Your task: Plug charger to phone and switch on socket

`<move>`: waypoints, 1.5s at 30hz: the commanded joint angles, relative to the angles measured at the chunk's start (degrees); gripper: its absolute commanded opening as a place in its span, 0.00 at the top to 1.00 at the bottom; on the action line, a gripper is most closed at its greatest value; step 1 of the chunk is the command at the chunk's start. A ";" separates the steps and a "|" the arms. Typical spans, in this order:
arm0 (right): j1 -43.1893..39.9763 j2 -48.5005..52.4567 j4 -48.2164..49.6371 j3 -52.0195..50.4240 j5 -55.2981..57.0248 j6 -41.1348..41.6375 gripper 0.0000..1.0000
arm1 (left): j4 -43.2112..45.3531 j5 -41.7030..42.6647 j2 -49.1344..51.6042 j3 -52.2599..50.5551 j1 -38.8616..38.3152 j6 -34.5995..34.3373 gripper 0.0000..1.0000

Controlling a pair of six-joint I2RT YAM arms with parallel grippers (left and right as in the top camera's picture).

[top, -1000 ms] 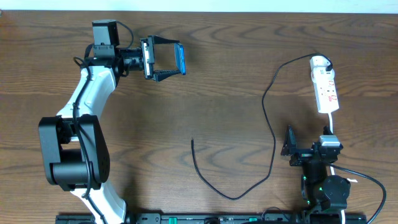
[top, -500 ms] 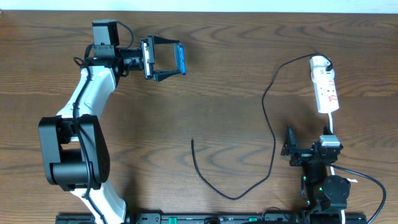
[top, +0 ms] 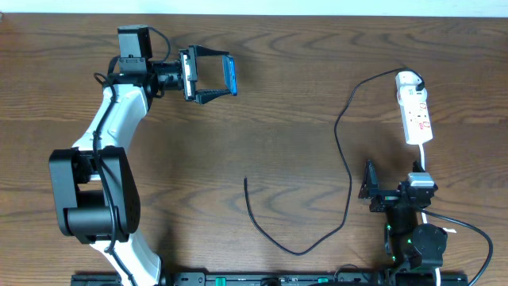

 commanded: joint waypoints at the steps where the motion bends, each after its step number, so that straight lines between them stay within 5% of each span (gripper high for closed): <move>1: 0.39 -0.61 -0.24 -0.07 -0.15 -0.50 0.01 | 0.48 2.45 -1.86 1.03 0.20 -0.52 0.93; 22: 0.39 -0.61 -0.24 -0.07 -0.15 -0.50 0.01 | 0.72 2.12 -1.86 1.03 0.20 0.33 0.93; 45: 0.39 -0.61 -0.24 -0.07 -0.15 -0.50 0.01 | 3.45 -1.75 -1.86 1.03 0.04 29.62 0.93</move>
